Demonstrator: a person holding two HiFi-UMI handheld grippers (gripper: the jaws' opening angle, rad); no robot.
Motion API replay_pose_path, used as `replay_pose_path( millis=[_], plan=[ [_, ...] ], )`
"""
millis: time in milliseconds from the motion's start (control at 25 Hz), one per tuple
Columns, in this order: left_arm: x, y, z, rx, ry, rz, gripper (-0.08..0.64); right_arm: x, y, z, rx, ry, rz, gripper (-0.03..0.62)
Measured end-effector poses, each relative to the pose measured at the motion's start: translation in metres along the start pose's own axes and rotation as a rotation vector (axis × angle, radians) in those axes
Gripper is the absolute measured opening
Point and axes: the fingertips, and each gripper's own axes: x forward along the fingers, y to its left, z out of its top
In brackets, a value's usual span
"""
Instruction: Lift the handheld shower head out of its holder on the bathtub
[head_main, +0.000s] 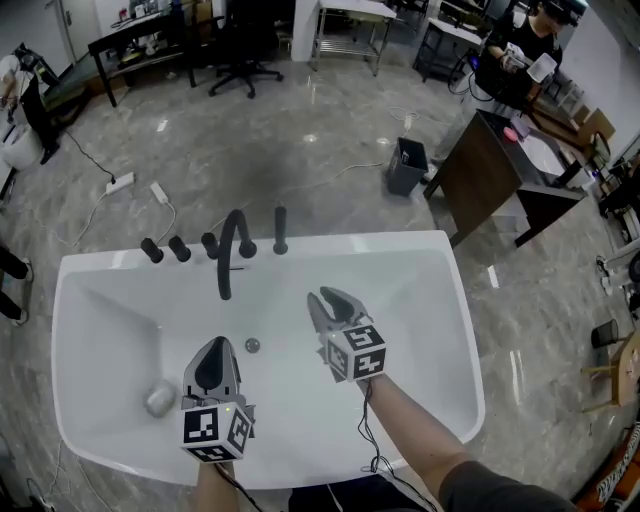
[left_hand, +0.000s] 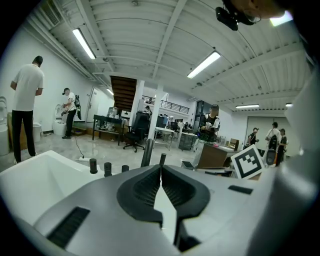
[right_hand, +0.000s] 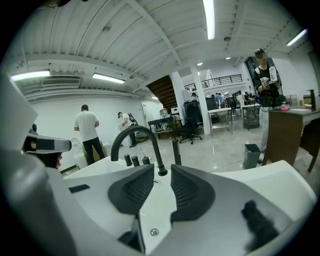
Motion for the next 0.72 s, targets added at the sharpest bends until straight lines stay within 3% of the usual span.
replay_pose_path(
  millis=[480, 720],
  plan=[
    [0.046, 0.007, -0.033, -0.003, 0.036, 0.04, 0.02, 0.081, -0.043, -0.019, -0.023, 0.002, -0.023, 0.219],
    [0.063, 0.015, -0.037, -0.003, 0.022, 0.052, 0.02, 0.115, -0.048, -0.022, -0.07, 0.01, -0.01, 0.233]
  ],
)
